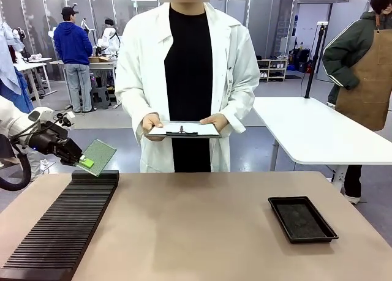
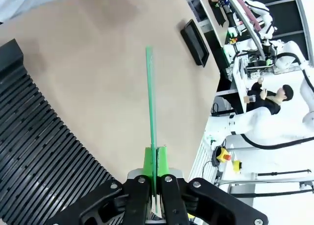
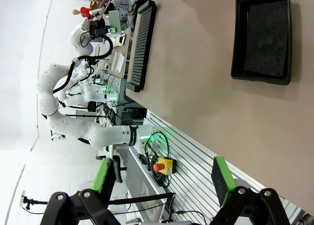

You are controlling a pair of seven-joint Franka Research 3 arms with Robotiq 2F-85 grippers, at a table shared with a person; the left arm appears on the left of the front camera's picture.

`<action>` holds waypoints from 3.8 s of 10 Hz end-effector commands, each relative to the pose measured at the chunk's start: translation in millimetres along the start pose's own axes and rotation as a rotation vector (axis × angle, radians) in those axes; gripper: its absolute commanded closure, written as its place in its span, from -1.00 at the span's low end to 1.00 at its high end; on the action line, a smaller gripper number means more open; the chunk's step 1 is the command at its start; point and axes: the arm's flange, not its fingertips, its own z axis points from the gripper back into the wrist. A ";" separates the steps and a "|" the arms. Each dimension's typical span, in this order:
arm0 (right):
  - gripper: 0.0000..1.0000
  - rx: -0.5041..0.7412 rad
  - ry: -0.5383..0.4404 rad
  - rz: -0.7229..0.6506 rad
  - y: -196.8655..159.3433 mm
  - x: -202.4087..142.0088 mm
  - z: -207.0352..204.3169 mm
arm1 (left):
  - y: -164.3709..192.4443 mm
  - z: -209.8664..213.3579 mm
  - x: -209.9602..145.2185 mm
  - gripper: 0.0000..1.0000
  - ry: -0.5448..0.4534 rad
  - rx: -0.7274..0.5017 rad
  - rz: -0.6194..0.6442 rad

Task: Inspect the PCB.
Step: Pick up the Blank PCB and present it to the human, then release the Blank PCB you were holding.

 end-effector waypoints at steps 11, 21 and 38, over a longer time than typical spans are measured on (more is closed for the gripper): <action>-1.00 0.012 -0.004 0.015 1.6 1.1 2.1 | 24.7 -81.8 21.8 0.94 -0.195 -0.521 0.425; -1.00 0.012 -0.004 0.015 1.6 1.1 2.1 | 27.5 -87.7 20.0 0.94 -0.179 -0.522 0.411; -1.00 0.012 -0.004 0.015 1.6 1.1 2.1 | 27.5 -87.7 20.0 0.94 -0.179 -0.522 0.411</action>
